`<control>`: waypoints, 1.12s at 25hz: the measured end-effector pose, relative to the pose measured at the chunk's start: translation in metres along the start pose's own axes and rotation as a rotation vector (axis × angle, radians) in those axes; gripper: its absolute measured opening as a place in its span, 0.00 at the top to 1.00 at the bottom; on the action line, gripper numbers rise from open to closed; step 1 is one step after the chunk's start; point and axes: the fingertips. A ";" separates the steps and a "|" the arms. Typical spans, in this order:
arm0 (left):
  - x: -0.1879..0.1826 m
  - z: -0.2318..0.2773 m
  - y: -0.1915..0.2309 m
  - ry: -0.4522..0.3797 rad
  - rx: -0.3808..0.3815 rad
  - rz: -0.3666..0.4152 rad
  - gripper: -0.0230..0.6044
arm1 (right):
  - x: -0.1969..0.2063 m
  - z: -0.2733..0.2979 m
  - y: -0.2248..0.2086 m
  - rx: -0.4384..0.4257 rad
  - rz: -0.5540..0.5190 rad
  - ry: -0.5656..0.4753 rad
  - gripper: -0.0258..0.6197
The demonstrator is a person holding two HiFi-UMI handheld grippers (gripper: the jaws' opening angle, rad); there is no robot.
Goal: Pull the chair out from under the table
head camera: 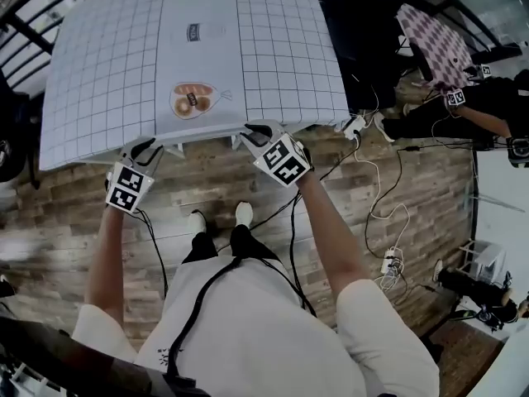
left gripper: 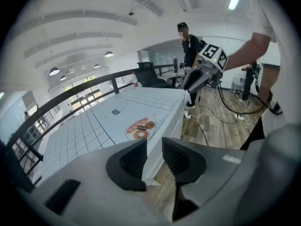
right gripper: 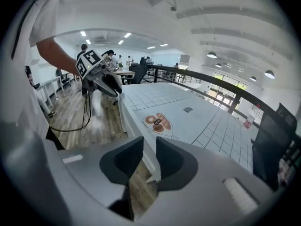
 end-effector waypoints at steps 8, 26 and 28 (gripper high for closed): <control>0.015 0.045 0.012 0.258 0.061 0.228 0.65 | 0.009 0.039 0.000 -0.081 -0.212 0.067 0.63; 0.050 0.095 0.016 0.697 0.208 0.501 0.48 | 0.040 0.074 0.017 -0.182 -0.603 0.251 0.51; 0.055 0.101 0.015 0.731 0.235 0.519 0.49 | 0.044 0.081 0.024 -0.209 -0.639 0.275 0.52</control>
Point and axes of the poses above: the fingertips, and each gripper's own axes: z forward along the fingers, y to its left, x out of its underside, and after that the axes turned 13 degrees about x, right-handed
